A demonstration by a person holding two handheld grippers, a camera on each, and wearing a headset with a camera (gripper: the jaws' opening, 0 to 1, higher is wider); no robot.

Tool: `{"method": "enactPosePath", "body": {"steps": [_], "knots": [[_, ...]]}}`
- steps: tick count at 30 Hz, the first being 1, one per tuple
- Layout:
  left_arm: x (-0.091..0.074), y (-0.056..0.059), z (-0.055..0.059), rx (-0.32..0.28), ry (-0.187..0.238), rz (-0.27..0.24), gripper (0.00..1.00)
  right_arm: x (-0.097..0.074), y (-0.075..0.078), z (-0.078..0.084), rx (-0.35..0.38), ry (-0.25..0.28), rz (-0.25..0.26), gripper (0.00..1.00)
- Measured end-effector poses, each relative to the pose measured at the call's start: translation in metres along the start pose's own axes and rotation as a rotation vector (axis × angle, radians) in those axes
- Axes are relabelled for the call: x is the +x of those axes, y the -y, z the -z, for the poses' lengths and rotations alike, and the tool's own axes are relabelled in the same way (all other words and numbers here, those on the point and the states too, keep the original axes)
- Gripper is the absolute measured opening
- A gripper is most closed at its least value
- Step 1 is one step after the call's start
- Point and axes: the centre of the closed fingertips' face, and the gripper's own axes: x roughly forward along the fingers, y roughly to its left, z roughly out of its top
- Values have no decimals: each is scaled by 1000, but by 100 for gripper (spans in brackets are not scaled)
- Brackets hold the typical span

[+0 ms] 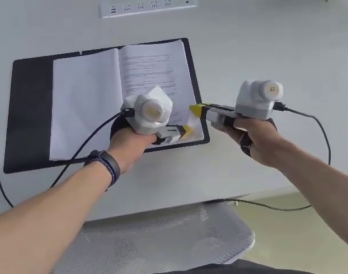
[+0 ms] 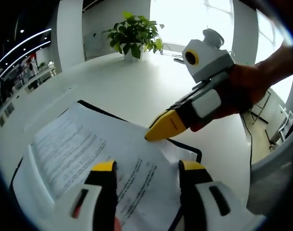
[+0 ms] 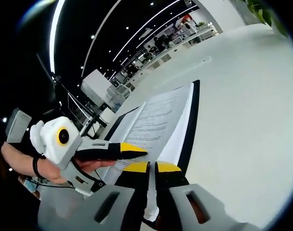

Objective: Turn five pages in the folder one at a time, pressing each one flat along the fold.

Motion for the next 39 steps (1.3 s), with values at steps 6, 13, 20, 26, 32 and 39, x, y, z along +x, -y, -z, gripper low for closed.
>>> {"method": "enactPosePath", "body": {"steps": [6,13,20,26,32,39], "knots": [[-12,3,-5,-42,15,19,59,-3,-4,-6,5,12,-6,0],[-38,-7,-16,-59,61,0,63,-4,-13,-15,1,23,-7,0],[-65,-25,-12,-70,87,-40,65,-6,-26,-25,-12,48,-11,0],[-92,-43,0,-102,100,-81,66,-10,-36,-31,3,80,-3,0],[-117,-60,13,-143,115,-122,67,-13,-48,-35,-2,111,3,0],[-145,-70,32,-177,131,-159,67,-11,-68,-41,-25,138,5,0]]}}
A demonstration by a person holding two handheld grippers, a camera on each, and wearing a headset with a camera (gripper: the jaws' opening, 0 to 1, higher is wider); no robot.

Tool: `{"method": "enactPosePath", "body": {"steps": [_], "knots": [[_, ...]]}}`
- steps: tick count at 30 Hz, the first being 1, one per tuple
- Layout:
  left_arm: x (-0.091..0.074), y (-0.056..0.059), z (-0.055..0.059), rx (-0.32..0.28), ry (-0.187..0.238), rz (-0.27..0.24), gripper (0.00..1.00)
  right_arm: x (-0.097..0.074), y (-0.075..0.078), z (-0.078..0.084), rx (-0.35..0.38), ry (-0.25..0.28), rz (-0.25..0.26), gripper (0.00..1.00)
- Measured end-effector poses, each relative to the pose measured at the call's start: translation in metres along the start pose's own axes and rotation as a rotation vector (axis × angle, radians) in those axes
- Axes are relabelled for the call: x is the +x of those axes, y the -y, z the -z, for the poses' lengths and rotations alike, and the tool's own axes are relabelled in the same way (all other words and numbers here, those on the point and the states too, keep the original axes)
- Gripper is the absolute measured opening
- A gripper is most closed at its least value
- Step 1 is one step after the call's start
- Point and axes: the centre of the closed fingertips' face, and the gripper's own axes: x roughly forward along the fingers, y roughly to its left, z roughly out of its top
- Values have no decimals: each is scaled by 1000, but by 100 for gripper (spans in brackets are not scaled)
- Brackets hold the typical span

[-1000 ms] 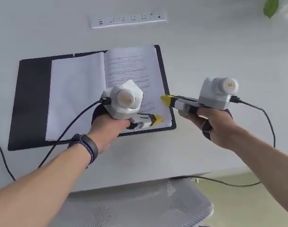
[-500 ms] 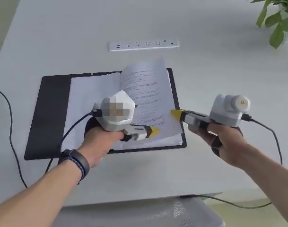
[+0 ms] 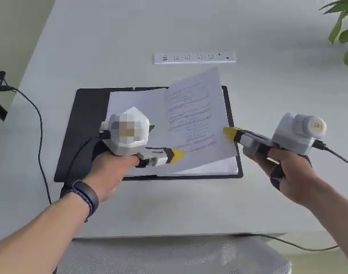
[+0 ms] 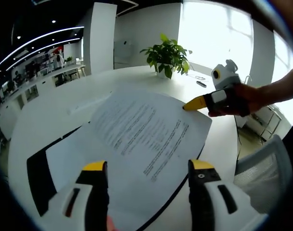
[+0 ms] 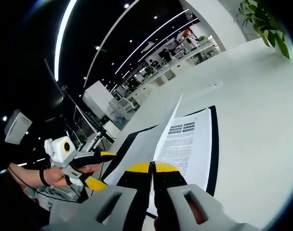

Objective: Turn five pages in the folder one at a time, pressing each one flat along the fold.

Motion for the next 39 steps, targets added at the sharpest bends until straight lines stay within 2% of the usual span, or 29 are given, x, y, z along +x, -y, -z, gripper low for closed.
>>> {"method": "enactPosePath", "body": {"steps": [8,18,23,26,32,39], "knots": [[-31,-17,12,-43,23,-44,68,9,-24,-11,-34,15,-22,0],[-67,-40,26,-79,52,-100,69,34,-62,-16,-90,8,-73,0],[-81,-48,32,-91,62,-121,69,46,-78,-18,-108,3,-97,0],[-91,-55,36,-101,68,-133,70,57,-92,-18,-124,-2,-117,0],[-105,-64,44,-109,72,-150,70,80,-116,-10,-138,-24,-156,0],[-123,-76,54,-131,80,-175,71,110,-140,12,-166,-89,-202,0]]}}
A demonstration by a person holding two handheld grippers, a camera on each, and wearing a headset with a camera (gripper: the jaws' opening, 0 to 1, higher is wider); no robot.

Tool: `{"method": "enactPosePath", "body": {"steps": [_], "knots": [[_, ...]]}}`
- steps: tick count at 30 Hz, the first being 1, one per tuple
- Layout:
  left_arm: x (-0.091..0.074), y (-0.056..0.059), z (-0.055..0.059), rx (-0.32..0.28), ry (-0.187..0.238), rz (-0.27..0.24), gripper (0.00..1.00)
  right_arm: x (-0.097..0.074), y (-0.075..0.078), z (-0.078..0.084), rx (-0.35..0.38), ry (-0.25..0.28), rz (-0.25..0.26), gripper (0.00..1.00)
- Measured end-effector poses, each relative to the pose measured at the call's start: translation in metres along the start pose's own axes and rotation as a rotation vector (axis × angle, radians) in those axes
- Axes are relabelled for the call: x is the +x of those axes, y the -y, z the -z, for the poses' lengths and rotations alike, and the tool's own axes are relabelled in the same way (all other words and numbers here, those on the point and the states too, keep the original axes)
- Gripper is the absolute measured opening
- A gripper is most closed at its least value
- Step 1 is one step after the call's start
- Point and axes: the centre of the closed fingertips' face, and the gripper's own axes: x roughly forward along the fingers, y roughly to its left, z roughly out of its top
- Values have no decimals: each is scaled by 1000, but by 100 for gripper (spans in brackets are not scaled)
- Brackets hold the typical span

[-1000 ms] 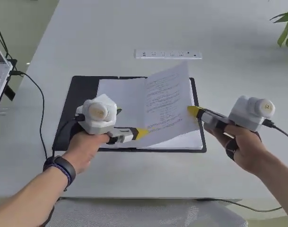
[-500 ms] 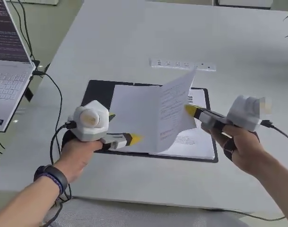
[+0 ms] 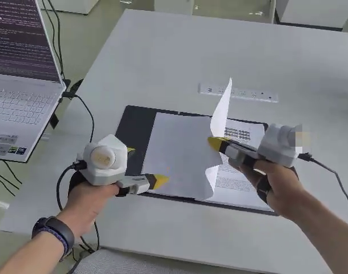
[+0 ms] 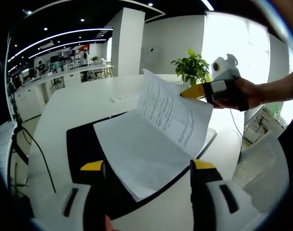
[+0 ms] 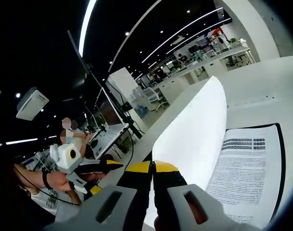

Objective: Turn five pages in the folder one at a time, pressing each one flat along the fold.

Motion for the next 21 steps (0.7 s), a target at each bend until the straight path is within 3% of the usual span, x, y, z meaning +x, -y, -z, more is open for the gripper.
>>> {"method": "enactPosePath", "body": {"steps": [12,16,21], "knots": [[-21,-24,11,-45,8,-43,71,51,-19,29,-1,-93,-56,0],[-25,-27,12,-50,13,-52,71,68,-26,39,6,-122,-79,0],[-31,-23,14,-73,23,-60,71,88,-32,56,5,-169,-96,0]]}}
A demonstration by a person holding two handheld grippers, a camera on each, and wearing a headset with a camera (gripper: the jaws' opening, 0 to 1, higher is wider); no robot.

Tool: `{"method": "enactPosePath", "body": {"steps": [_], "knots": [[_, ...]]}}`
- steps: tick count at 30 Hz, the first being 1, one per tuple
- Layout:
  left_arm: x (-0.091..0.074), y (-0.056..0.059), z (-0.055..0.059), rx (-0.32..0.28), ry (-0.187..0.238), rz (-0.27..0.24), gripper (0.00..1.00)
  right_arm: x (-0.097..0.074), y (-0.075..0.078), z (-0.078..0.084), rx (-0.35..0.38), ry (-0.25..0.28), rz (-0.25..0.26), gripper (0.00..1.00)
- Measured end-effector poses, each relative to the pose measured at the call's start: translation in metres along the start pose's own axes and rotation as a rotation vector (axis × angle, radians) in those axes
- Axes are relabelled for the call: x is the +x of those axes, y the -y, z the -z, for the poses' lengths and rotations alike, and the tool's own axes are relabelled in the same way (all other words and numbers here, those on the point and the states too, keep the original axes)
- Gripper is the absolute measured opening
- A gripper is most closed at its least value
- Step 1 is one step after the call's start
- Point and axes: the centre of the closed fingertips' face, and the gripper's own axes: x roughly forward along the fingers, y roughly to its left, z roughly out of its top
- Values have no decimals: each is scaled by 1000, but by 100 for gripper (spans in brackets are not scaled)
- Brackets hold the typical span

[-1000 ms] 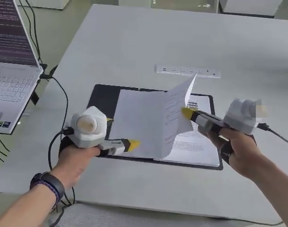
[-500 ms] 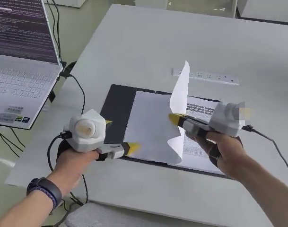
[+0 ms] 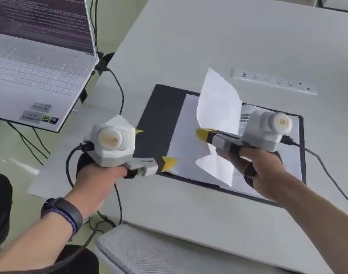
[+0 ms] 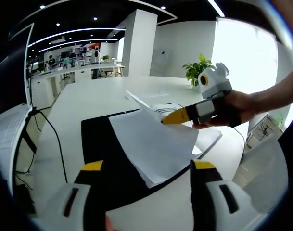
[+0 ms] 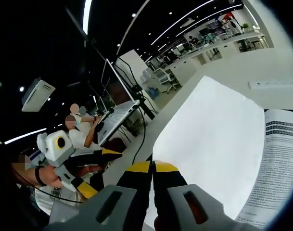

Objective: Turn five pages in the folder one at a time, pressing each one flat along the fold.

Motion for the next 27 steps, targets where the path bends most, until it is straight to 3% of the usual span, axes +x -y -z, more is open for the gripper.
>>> {"method": "enactPosePath", "body": {"steps": [5,14,23,27], "knots": [[-2,1,8,-22,-14,0,70,21,3,14,18,-38,5,0],[-1,-2,10,-41,-23,-8,70,42,17,39,76,-88,34,0],[6,5,11,-44,-47,4,69,52,30,58,114,-130,65,0],[9,1,11,-51,-45,1,69,54,35,68,125,-163,80,1]]}}
